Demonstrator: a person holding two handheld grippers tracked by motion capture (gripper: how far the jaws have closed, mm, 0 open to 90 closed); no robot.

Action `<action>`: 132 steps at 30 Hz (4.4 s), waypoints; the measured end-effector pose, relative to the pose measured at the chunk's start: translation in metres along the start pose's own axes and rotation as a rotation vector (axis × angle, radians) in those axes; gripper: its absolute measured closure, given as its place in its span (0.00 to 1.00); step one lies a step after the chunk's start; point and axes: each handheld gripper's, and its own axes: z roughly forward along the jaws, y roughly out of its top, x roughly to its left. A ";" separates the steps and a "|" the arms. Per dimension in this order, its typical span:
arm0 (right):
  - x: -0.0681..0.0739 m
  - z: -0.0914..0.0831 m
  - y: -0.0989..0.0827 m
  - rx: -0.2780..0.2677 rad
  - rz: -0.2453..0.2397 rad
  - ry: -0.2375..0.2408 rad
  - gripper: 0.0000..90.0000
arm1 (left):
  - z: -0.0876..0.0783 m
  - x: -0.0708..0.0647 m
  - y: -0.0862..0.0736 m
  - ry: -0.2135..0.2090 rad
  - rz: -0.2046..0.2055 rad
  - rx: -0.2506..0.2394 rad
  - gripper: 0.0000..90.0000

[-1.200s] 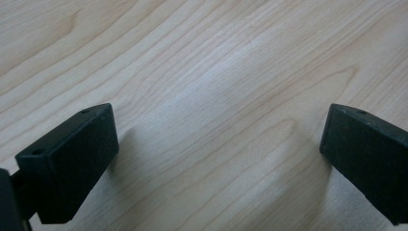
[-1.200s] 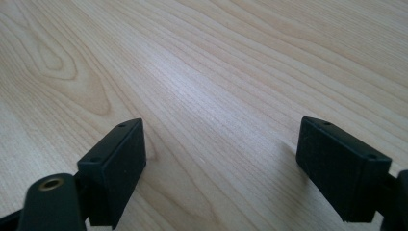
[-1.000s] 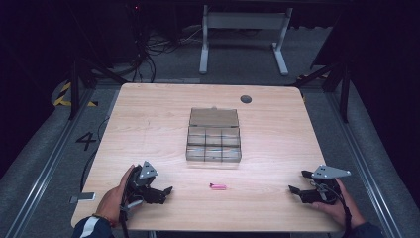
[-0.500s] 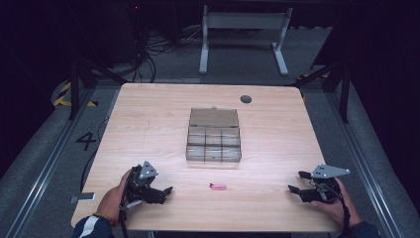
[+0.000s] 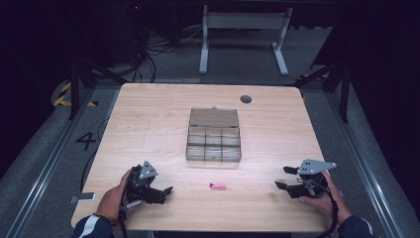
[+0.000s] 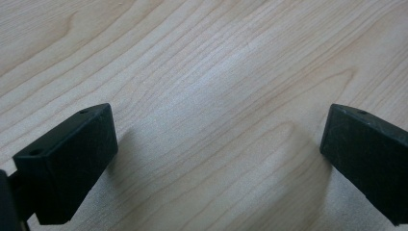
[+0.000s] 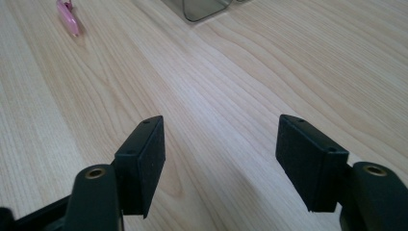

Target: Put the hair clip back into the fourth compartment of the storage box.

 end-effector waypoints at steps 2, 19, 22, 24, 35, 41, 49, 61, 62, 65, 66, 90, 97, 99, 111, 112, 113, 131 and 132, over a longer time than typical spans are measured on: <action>0.002 0.003 0.002 0.008 -0.011 0.001 0.39 | 0.000 0.000 0.000 0.000 0.001 0.000 0.00; 0.038 0.044 0.054 0.033 -0.144 0.125 0.43 | 0.000 0.000 0.000 0.000 0.001 0.000 0.00; 0.048 0.054 0.064 0.034 -0.168 0.150 0.43 | 0.000 0.000 0.000 0.000 0.001 0.000 0.00; 0.054 0.060 0.070 0.031 -0.185 0.162 0.43 | 0.000 0.000 0.000 0.000 0.001 0.000 0.00; 0.078 0.090 0.089 0.050 -0.243 0.218 0.44 | 0.000 0.000 0.000 0.000 0.000 0.000 0.00; 0.085 0.104 0.092 0.057 -0.242 0.234 0.46 | 0.000 0.000 0.000 0.000 0.000 0.000 0.00; 0.092 0.120 0.093 0.084 -0.245 0.264 0.56 | 0.000 0.000 0.000 0.000 0.001 0.000 0.00; 0.101 0.125 0.091 0.086 -0.267 0.307 0.85 | 0.000 0.000 0.000 0.000 0.001 0.000 0.00; 0.102 0.125 0.091 0.086 -0.268 0.312 0.88 | 0.000 0.000 0.000 0.000 0.001 0.000 0.00; 0.103 0.125 0.090 0.083 -0.272 0.321 0.93 | 0.000 0.000 0.000 0.000 0.001 0.000 0.00; 0.103 0.124 0.089 0.080 -0.274 0.318 0.93 | 0.000 0.000 0.000 0.000 0.001 0.000 0.00; 0.089 0.102 0.088 0.060 -0.266 0.293 0.94 | 0.000 0.000 0.000 0.000 0.000 0.000 0.00; 0.080 0.089 0.088 0.029 -0.250 0.264 0.94 | 0.000 0.000 0.000 0.000 0.000 0.001 0.00; 0.076 0.084 0.089 0.016 -0.246 0.253 0.94 | 0.000 0.000 0.000 -0.001 0.000 0.000 0.00; 0.059 0.067 0.088 -0.027 -0.200 0.203 0.94 | 0.000 0.000 0.000 -0.001 0.000 0.000 0.00; 0.058 0.066 0.089 -0.028 -0.199 0.202 0.94 | 0.000 0.000 0.000 -0.001 0.000 0.000 0.00; 0.057 0.065 0.089 -0.030 -0.198 0.197 0.94 | 0.000 0.000 0.000 -0.001 0.000 0.000 0.00; 0.047 0.066 0.117 -0.073 -0.189 0.173 0.94 | 0.000 0.000 0.000 -0.001 0.000 0.000 0.00; 0.046 0.067 0.118 -0.073 -0.192 0.170 0.94 | 0.000 0.000 0.000 0.000 0.000 0.000 0.00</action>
